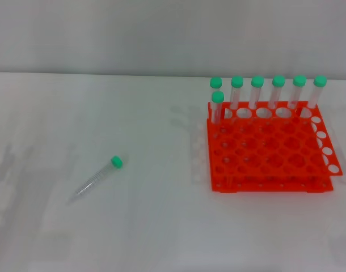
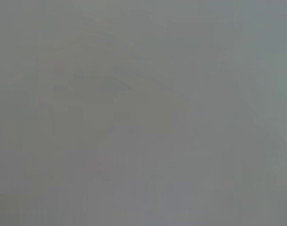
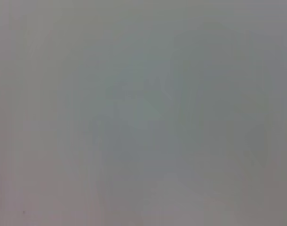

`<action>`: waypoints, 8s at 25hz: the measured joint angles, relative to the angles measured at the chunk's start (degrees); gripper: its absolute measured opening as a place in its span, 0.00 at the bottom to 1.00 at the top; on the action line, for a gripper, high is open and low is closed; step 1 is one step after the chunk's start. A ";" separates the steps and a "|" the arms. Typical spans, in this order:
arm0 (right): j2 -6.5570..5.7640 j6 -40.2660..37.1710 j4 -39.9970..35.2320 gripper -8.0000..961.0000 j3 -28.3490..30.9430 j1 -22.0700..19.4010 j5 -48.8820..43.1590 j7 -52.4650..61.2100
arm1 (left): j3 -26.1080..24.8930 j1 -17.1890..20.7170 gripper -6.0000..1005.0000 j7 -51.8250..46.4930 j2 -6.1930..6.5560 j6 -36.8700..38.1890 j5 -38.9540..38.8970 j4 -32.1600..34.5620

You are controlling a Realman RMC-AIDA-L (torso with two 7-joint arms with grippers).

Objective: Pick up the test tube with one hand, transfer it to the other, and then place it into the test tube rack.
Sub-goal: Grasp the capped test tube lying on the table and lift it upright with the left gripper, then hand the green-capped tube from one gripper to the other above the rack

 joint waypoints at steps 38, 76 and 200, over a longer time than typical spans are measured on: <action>0.00 1.30 -1.23 0.68 -0.15 0.88 0.02 -0.11 | 7.09 -23.31 0.89 -64.33 4.99 14.72 56.65 -47.60; -0.09 1.31 -0.75 0.68 -0.38 -0.48 -0.45 -0.72 | 7.13 -43.80 0.87 -70.11 2.11 -0.85 105.23 -31.42; 0.88 -7.62 -15.41 0.65 -32.02 12.88 -20.92 46.60 | 7.12 -50.02 0.20 -36.78 -0.09 18.40 81.57 -25.82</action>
